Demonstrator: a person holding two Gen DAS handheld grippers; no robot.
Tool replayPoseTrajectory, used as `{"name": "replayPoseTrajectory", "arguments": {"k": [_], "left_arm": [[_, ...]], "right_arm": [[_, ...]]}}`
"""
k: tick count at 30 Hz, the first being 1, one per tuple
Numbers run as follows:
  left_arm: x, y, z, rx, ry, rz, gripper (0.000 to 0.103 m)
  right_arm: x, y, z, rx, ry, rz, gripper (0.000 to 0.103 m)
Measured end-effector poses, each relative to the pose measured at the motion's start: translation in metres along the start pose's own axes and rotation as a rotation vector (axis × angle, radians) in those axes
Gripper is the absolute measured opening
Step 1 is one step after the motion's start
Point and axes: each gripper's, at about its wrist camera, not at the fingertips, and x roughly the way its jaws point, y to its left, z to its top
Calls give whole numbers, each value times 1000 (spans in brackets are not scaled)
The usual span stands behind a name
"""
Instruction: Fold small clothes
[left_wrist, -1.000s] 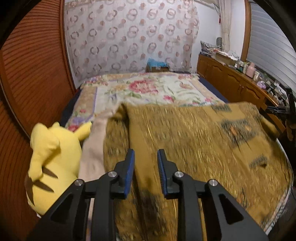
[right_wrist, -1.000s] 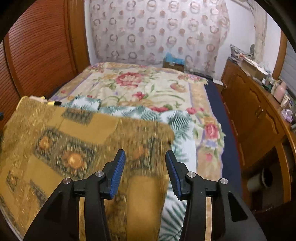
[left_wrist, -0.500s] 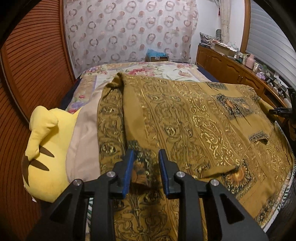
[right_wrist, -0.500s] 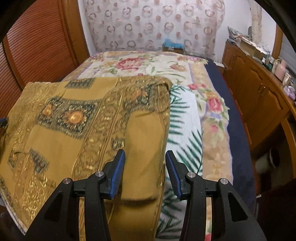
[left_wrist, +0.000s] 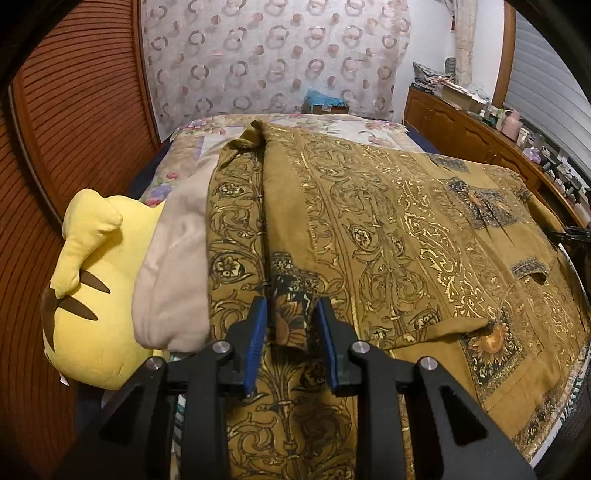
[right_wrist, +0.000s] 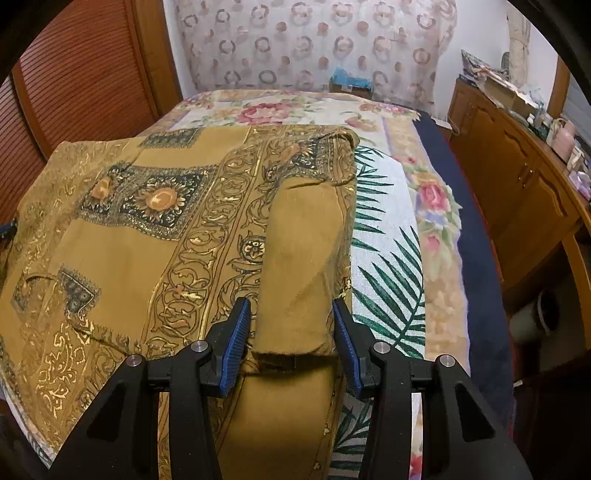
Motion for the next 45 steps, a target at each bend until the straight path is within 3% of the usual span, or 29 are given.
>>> {"name": "replayPoseTrajectory", "arguments": {"k": [4,7,8,10,12,16,26,37,45], "left_arm": [[2,-3,1,5,-13,13,25],[0,-3,1,6,-25,-2,24],[-1,-4,1,12,-30,-14,15],[-7,-5,2,19,-48,-24,8],[-17,-6,5,18,-77,-27,1],[-42,-5,11,3,-139,-49,0],[-99,-1,-6,-27,-228,-80,0],[-140,2,-46,-39,-238,-70,0],[-147,1,-74,-55,-200,-46,0]], "right_arm": [[-4,4,0,-19,-19,13,14],[-12,7,2,-27,-47,18,8],[-14,8,3,-28,-58,19,8],[-23,9,6,-25,-94,29,5],[-32,10,9,-19,-129,36,4],[-55,8,15,9,-198,60,2],[-101,14,8,9,-239,94,2],[-146,20,-46,2,-222,128,2],[-148,17,-67,1,-187,107,2]]}}
